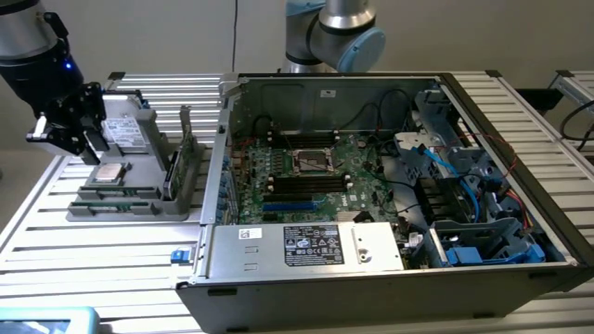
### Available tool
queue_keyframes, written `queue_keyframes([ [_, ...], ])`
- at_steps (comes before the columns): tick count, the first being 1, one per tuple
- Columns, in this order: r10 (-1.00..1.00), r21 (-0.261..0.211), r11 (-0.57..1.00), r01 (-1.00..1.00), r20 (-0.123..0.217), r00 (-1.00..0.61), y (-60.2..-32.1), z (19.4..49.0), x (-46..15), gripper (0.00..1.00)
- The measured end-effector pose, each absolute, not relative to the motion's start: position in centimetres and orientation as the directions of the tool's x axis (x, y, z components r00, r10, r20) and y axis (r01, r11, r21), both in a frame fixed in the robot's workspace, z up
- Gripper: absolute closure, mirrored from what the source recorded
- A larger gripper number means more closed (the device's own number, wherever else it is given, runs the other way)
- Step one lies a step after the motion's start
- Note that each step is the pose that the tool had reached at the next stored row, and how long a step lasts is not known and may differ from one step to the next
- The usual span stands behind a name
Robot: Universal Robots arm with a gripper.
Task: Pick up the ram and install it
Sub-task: 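Pick up the ram and move it above insertion slot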
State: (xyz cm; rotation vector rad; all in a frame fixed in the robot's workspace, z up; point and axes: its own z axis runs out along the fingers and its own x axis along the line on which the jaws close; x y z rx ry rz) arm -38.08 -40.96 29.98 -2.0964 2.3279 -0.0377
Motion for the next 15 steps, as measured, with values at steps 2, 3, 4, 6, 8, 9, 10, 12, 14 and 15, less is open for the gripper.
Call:
queue_keyframes([
  [2,-0.995,-0.024,0.1,-0.995,0.013,-0.1,-41.0,29.7,-38.1,0.62],
  [3,-0.995,-0.024,0.097,-0.995,0.016,-0.098,-41.0,29.6,-38.1,0.62],
  [4,-0.995,-0.024,0.094,-0.995,0.019,-0.095,-41.0,29.5,-38.1,0.62],
  [6,-0.996,-0.025,0.088,-0.996,0.031,-0.089,-41.0,29.5,-38.1,0.62],
  [8,-0.996,-0.026,0.082,-0.996,0.038,-0.083,-41.0,29.3,-38.1,0.62],
  [9,-0.996,-0.028,0.081,-0.996,0.039,-0.082,-41.0,29.2,-38.1,0.62],
  [10,-0.996,-0.03,0.079,-0.996,0.039,-0.081,-41.0,29.1,-38.1,0.62],
  [12,-0.996,-0.032,0.079,-0.996,0.039,-0.08,-41.0,28.8,-38.1,0.62],
  [14,-0.996,-0.032,0.079,-0.996,0.039,-0.08,-41.2,28.5,-38.1,0.62],
  [15,-0.996,-0.033,0.079,-0.996,0.039,-0.08,-41.3,28.3,-38.1,0.62],
])
